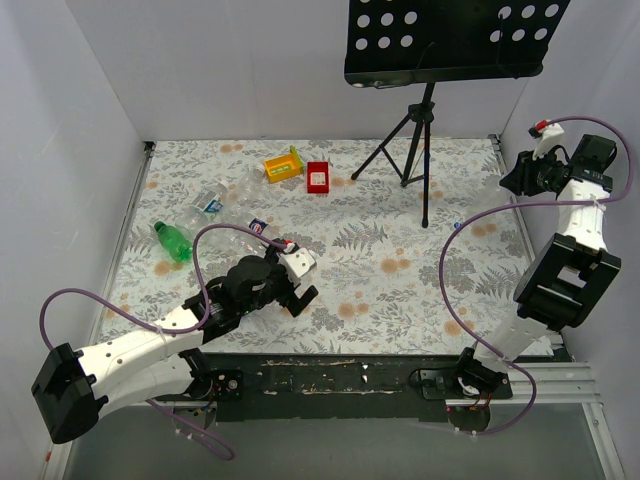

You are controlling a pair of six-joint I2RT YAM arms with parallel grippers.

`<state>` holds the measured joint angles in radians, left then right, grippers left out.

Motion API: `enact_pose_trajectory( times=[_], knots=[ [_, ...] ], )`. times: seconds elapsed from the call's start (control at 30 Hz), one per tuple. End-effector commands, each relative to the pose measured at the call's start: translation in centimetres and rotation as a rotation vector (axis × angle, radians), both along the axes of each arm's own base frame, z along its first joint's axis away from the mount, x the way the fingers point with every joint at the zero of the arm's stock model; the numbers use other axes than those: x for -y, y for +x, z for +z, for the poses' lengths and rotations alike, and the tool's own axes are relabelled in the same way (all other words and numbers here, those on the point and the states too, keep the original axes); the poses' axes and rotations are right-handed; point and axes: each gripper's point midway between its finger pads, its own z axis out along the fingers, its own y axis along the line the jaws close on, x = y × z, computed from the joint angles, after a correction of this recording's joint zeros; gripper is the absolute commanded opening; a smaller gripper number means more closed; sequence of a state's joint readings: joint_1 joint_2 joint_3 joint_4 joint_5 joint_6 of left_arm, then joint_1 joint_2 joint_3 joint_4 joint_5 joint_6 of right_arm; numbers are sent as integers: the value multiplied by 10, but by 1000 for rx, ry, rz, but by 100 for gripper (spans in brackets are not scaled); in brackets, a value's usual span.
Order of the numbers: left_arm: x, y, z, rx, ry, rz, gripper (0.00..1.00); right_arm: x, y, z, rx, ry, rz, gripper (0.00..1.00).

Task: Unscrew the bottle caps
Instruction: Place the plastic bottle at the center of the board.

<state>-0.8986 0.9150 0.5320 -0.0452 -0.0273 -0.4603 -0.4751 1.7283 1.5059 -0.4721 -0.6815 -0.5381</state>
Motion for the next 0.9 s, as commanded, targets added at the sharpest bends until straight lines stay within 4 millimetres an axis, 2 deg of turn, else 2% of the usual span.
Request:
enact_pose_trajectory(
  times=[0.0,0.6,0.87],
  knots=[
    [-1,3,4,16,-1,5,98,4,6,5,11,-29,4,16],
    [0,3,3,15,3,2,98,4,5,0,-8,-38,10,18],
    [-2,3,3,16,3,4,98,-1,6,-9,-33,-41,26,22]
  ],
)
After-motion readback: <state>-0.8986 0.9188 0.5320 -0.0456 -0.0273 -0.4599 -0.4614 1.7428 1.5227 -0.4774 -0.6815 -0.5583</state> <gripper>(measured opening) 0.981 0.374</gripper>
